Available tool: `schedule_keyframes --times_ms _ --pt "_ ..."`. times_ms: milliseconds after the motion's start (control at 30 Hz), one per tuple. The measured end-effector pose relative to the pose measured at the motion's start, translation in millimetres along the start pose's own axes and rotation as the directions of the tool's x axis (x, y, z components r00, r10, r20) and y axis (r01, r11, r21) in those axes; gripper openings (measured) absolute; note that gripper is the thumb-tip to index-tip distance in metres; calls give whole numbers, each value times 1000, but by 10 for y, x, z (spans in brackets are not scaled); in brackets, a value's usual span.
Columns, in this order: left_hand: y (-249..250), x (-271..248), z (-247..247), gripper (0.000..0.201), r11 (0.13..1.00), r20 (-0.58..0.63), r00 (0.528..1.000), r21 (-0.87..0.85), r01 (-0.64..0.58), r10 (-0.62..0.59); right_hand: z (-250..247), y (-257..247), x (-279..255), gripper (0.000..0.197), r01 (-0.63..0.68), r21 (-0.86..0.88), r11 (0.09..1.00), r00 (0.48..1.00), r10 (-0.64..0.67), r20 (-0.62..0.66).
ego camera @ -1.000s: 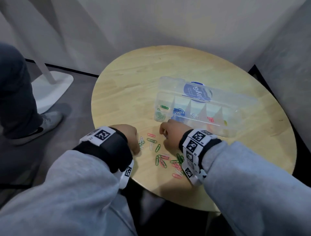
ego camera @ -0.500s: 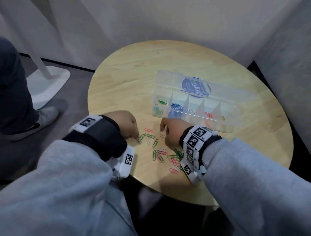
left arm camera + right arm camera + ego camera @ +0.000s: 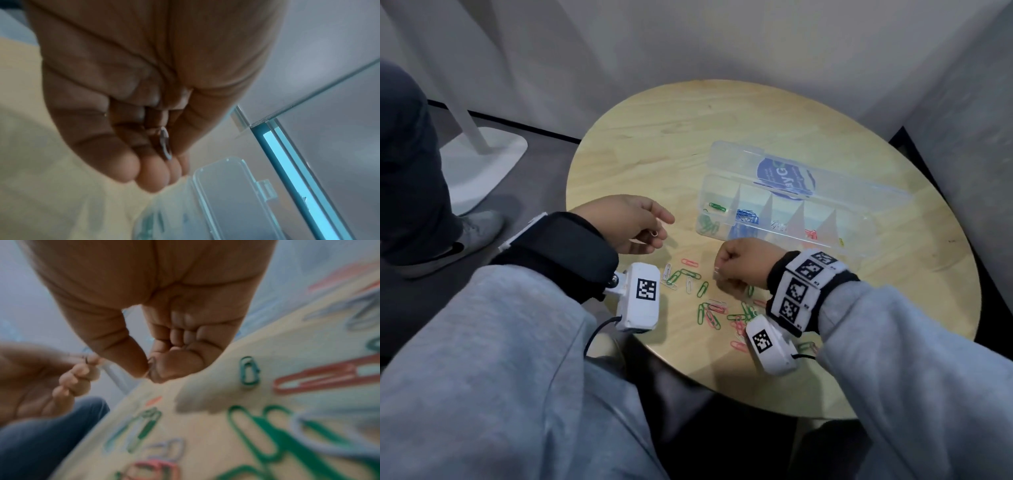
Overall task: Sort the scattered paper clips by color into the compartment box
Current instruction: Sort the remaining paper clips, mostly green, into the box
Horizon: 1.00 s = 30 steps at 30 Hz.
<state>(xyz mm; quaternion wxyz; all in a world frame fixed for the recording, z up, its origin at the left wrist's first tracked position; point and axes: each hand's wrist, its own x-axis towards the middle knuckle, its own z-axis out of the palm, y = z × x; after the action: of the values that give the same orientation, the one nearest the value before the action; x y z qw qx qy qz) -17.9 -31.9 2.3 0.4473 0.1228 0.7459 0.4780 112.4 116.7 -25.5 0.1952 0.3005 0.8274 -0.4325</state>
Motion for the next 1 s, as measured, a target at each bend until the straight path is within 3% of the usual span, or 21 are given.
schedule_keyframes --times_ms 100,167,233,300,333,400,467,533,600,700,800,1000 --pt "35 -6 -12 26 984 -25 999 -176 -32 28 -51 -1 6 29 -16 403 915 1000 7 24" --pt "32 16 -14 21 987 -42 999 -159 -1 -6 -63 -14 11 36 -21 551 834 999 -5 46" --pt "12 53 12 12 991 -78 996 128 50 -40 -63 -39 2 39 -35 628 777 997 -15 73" --pt "-51 125 46 18 836 -83 995 540 96 -60 -38 -53 6 37 -48 663 747 994 -28 103" --pt "-83 135 75 24 741 -97 994 663 101 -49 -19 -65 7 33 -37 657 753 993 -45 108" --pt "-137 152 130 28 628 -130 991 769 121 -32 22 -84 25 25 34 467 883 992 -86 89" --pt "-173 190 206 25 583 -137 990 803 126 -26 52 -118 21 18 133 19 991 989 -134 62" --pt "-207 229 265 24 561 -131 990 817 134 -45 94 -178 0 10 214 -329 920 977 -203 68" --pt "-207 240 302 22 549 -125 991 826 129 -44 134 -208 2 19 256 -495 831 966 -232 110" --pt "-208 262 325 16 549 -104 994 829 108 -38 171 -211 46 23 250 -585 772 968 -213 132" --pt "-200 254 301 8 582 -62 996 808 88 -64 186 -200 63 10 254 -637 728 966 -222 131" --pt "-73 200 140 20 852 46 996 521 45 -80 148 -121 46 7 172 -632 755 985 -149 90"
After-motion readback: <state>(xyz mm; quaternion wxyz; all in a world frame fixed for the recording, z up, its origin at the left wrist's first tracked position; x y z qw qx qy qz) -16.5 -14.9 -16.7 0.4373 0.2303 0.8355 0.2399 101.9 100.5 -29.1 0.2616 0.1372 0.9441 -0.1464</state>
